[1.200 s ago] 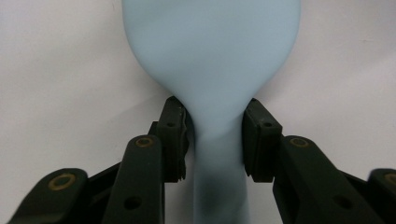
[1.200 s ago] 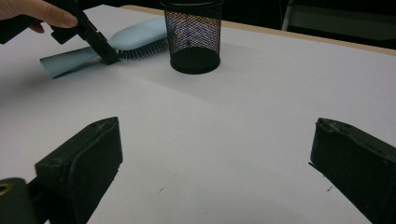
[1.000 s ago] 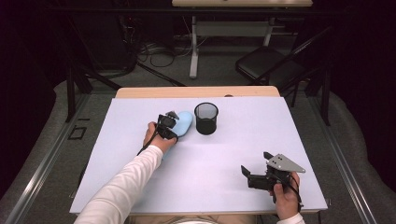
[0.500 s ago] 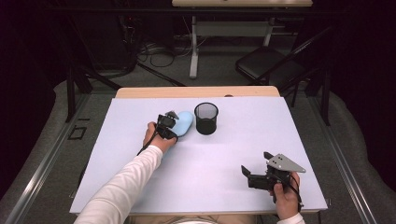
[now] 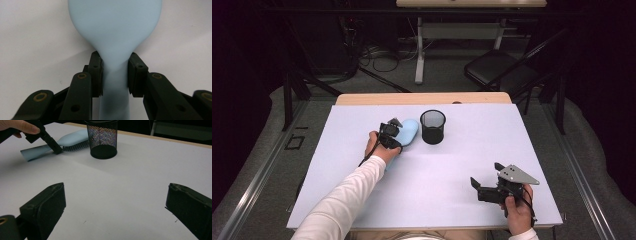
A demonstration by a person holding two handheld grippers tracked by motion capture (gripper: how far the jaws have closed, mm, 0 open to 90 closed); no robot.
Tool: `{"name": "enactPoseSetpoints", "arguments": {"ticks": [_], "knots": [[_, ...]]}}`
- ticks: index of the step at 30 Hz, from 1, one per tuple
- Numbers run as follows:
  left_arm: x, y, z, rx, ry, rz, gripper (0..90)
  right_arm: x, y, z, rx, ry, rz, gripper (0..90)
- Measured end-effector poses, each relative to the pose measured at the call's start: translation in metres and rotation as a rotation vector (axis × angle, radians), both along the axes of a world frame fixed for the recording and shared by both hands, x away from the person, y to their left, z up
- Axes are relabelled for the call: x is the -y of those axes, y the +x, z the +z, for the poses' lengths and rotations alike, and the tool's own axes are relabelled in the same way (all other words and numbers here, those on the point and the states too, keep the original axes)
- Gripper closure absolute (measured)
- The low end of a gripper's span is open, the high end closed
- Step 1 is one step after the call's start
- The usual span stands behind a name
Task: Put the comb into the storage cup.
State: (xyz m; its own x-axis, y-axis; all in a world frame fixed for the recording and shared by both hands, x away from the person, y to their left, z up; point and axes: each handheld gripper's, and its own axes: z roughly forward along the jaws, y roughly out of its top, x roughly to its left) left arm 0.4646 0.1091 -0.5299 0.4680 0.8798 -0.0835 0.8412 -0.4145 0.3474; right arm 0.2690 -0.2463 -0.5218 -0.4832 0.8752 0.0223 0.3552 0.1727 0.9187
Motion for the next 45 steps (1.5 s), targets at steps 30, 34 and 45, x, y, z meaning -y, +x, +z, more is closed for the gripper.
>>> {"name": "enactPoseSetpoints", "arguments": {"ticks": [30, 34, 45], "knots": [[-0.005, -0.002, 0.004, 0.027, -0.013, 0.009, 69.4, 0.000, 0.001, -0.001, -0.008, 0.011, -0.003, 2.5], [-0.007, -0.002, 0.005, 0.031, -0.019, 0.014, 69.4, 0.000, 0.001, -0.001, -0.008, 0.011, -0.002, 2.5], [-0.014, -0.003, 0.008, 0.053, -0.055, 0.034, 69.5, 0.001, 0.001, -0.001, -0.008, 0.011, -0.004, 2.5]]}}
